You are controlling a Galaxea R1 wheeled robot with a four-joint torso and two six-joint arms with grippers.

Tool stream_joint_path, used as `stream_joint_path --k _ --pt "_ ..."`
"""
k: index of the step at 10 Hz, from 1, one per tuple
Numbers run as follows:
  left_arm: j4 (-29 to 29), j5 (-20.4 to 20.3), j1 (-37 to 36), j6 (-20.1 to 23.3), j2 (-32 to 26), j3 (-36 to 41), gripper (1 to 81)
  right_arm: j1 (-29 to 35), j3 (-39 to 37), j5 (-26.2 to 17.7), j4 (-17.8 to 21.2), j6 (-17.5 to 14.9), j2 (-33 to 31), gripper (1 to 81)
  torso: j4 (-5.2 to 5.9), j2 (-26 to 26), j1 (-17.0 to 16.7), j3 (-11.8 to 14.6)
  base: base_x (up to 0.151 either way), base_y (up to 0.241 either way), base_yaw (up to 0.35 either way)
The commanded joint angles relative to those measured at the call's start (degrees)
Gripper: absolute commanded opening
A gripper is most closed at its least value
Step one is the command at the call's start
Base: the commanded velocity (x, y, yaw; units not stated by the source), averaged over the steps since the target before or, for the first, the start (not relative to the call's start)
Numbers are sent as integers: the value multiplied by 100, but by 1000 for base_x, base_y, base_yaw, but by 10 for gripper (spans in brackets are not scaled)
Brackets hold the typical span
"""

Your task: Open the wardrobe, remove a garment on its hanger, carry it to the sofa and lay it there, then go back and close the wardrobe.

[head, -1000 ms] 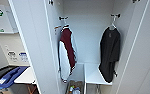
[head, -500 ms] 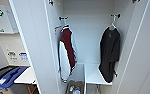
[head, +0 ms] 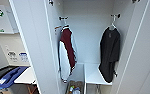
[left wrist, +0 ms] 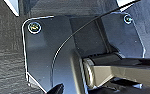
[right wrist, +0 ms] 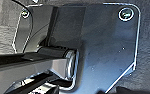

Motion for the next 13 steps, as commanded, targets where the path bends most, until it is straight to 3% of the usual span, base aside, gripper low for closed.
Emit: stream_joint_path --k 1,2,3,4,13 --pt "-2739 -12 -306 3201 -36 -1 811 280 -34 -231 209 -45 0 811 0 0 0 0 0 0 0" --pt "-4104 -277 -315 4236 -72 16 811 262 -34 -222 200 -36 9 811 0 0 0 0 0 0 0" --pt "-5059 -462 -350 4656 -55 26 811 270 -34 -213 200 -19 9 811 0 0 0 2 0 0 0" --pt "-5626 -481 -394 4649 -28 -1 811 288 -17 -222 182 -53 17 811 0 0 0 2 0 0 0" --pt "-5726 -437 -412 4737 -98 26 811 314 -43 -222 165 -71 193 811 0 0 0 2 0 0 0"
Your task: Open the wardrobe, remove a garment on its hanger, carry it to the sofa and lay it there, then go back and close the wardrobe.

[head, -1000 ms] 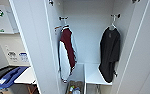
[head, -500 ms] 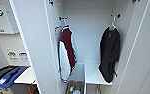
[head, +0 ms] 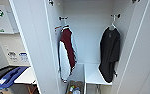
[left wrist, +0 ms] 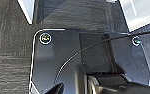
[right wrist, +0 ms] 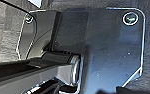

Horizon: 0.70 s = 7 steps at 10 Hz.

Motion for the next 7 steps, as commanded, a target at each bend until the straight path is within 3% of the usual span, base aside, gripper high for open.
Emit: stream_joint_path --k 1,3,7 --pt "-60 264 -295 22 -43 17 811 257 7 -279 52 3 56 811 0 0 0 0 0 0 0" --pt "-60 272 -295 22 -52 17 811 257 16 -279 35 3 65 811 0 0 0 0 0 0 0" --pt "-60 272 -286 22 -61 26 811 222 7 -270 35 3 65 811 0 -5 2 0 76 0 0"
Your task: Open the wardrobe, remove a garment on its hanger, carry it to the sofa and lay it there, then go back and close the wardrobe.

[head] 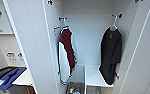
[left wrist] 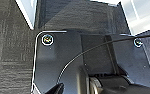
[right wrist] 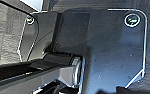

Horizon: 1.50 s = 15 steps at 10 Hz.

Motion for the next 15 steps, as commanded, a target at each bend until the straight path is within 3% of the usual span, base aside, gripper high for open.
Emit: stream_joint_path --k 1,2,3,4,8,9,10,12,15 --pt "-45 292 -254 22 -30 26 811 233 16 -295 38 3 43 811 0 0 0 0 77 0 0" --pt "-45 292 -254 22 -30 26 811 233 25 -295 38 -6 34 811 0 0 2 0 77 0 0" --pt "-45 292 -254 22 -30 26 811 233 34 -295 38 -6 43 811 -256 0 0 0 77 0 0" --pt "-45 292 -245 22 -30 26 811 233 34 -295 29 -6 43 811 -436 0 0 0 77 0 0" --pt "-45 292 -237 22 -30 26 811 233 34 -295 38 -6 43 811 -1081 0 2 0 77 0 0" --pt "-45 292 -237 22 -30 26 811 233 25 -295 38 -6 43 811 -1169 0 0 2 77 0 0" --pt "-45 292 -228 22 -30 26 811 233 16 -295 38 -6 43 811 -959 0 0 0 77 0 0" --pt "-45 292 -210 22 -39 26 811 250 33 -286 38 -6 43 811 -1142 0 2 0 77 0 0" --pt "-36 283 -201 22 -40 26 811 251 25 -286 47 3 43 811 -1142 -2 0 0 77 0 0"
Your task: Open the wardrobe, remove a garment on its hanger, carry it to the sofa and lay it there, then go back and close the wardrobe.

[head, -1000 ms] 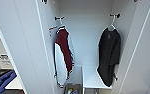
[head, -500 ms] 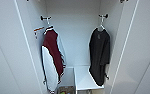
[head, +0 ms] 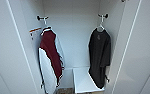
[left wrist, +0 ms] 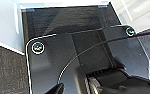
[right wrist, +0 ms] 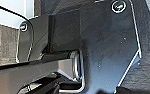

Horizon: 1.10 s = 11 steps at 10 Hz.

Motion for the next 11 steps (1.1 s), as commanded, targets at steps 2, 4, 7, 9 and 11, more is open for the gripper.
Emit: stream_joint_path --k 2,4,7,9,11 --pt "-45 272 -289 22 -18 26 811 301 34 -284 44 3 27 811 0 0 0 0 77 0 0" --pt "-36 272 -298 22 -17 26 811 301 25 -284 44 3 45 811 0 0 0 0 77 0 0" --pt "-36 272 -281 30 -9 26 811 310 7 -284 44 12 45 811 -542 0 0 201 77 0 0" --pt "-36 272 -280 31 -9 26 811 327 25 -284 44 -6 45 811 -634 0 0 252 77 0 0" --pt "-36 272 -272 31 -9 26 811 327 16 -284 35 -6 53 811 -592 0 -1 160 77 0 0"
